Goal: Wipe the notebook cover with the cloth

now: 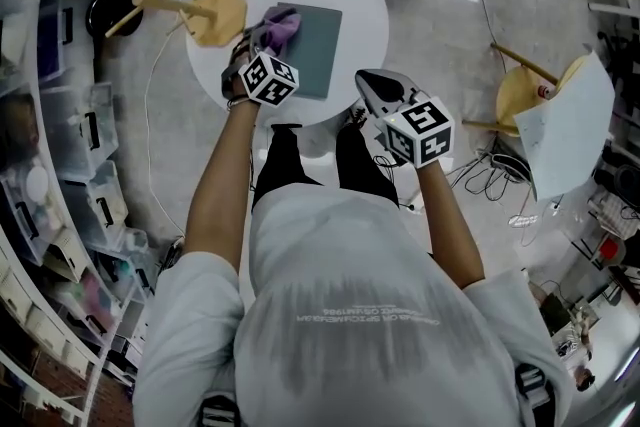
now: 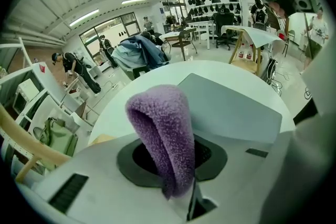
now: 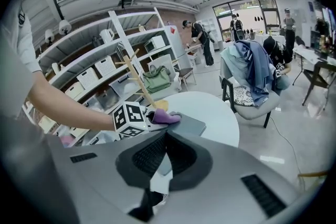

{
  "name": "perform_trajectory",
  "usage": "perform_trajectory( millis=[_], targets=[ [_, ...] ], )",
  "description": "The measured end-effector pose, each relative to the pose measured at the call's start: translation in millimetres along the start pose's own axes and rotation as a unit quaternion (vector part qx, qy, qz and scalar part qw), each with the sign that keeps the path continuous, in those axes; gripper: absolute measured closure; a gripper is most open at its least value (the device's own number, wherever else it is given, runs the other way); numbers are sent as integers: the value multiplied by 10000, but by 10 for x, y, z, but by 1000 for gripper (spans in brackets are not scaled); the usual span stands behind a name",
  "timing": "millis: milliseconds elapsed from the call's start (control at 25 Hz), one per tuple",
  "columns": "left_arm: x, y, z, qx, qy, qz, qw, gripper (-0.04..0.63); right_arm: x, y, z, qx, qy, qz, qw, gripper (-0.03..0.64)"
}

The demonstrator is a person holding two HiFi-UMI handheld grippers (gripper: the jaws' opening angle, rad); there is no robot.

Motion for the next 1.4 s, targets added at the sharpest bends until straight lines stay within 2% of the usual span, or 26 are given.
perform_trajectory(
  millis=[480,1120,1240,1400],
  targets=[
    [346,-392,360,74,161,43,9998,518,153,358,262,43,-39,-60,10000,615],
    [714,-849,801,272,395,234,9986,518,358,581,366,107,-216,30,9997,615],
    [732,-937,890,451,516,474,9965,517,394,651,385,136,-252,20,9996,615],
    [819,-957,982,1254,623,900,9861,515,492,665,311,144,-424,125,9989,615]
  ],
)
Point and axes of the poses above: the fingertips, and each gripper's own axes: x backward along the fingers, y to its left, z out of its underside, the point moved 1 cm from there along x, backward along the fingers
